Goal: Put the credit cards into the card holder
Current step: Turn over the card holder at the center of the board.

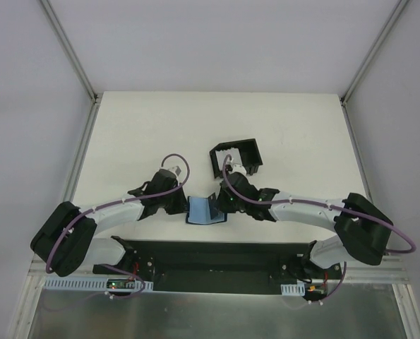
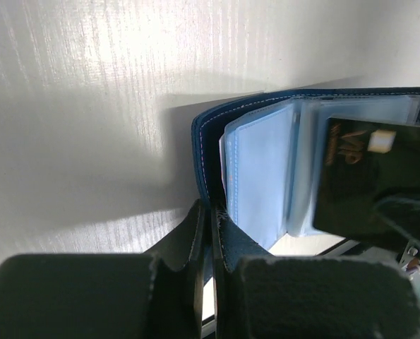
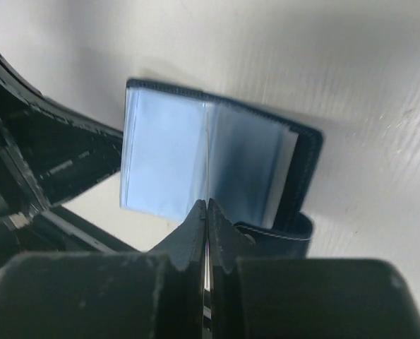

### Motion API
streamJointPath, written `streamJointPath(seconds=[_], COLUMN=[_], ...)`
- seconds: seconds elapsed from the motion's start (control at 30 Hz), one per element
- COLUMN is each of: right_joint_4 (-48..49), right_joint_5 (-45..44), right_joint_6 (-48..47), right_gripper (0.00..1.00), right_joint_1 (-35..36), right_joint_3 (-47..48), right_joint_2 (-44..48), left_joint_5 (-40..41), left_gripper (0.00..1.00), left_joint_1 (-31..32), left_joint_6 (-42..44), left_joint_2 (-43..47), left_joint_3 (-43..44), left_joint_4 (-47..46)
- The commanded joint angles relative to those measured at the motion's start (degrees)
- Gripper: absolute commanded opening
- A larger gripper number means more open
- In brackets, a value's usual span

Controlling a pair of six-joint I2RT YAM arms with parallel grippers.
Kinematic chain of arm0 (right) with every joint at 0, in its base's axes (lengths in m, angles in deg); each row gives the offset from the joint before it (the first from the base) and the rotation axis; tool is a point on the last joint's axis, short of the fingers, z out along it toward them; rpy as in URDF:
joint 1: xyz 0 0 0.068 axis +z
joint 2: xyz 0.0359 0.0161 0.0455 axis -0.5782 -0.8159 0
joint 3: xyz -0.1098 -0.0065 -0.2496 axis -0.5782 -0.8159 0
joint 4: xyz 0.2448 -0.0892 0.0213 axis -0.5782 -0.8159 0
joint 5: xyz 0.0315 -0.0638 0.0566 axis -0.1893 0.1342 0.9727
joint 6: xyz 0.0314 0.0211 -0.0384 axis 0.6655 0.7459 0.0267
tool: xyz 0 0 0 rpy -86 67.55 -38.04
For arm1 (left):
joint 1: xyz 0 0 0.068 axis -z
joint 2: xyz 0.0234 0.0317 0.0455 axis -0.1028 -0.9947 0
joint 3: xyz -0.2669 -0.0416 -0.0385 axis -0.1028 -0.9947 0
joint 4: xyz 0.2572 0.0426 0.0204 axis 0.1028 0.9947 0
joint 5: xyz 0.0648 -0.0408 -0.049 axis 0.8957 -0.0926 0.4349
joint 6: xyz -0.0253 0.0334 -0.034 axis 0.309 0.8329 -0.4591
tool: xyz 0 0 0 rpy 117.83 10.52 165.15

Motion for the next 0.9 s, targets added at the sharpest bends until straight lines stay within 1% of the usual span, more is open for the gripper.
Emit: streamJointPath(seconds=[0.0,0.1,0.23,0.37,0.4,0.6,0.87], right_joint_4=[7.4,7.1,4.8,-4.0,-5.7,-8.7,-13.4], right_joint_5=[7.2,7.0,3.1,0.4,0.1,0.6,-1.8], right_joint_6=[3.1,3.2,1.2,0.0,0.0,0.6,-0.2], right_gripper=[0.00,0.00,0.00,0.00,0.00,0.01,0.00], right_joint_1=[-0.6,-1.1,-1.1,-1.5,-1.7,-2.2,-2.2], right_joint_3=[-2.1,-2.3,-1.8,0.5,0.7,-0.2,0.2], right_joint_2=[-1.3,-0.7,3.7,7.3,7.7,8.6,9.2], left_joint_5=[1.0,0.8,1.1,1.2,1.2,1.1,0.9], left_gripper=[0.00,0.00,0.00,0.00,0.00,0.00,0.00], left_joint_1=[0.1,0.1,0.1,0.1,0.1,0.1,0.1], left_joint_6=[-1.2,-1.4,-1.3,-1.2,-1.2,-0.9,-0.6], left_joint_2=[-1.5,-1.4,-1.9,-1.7,-1.6,-1.4,-1.3], left_joint_3=[-1.3,-1.5,-1.7,-1.7,-1.6,-1.4,-1.5], left_joint_4=[-0.9,-1.4,-1.3,-1.4,-1.3,-1.2,-1.3])
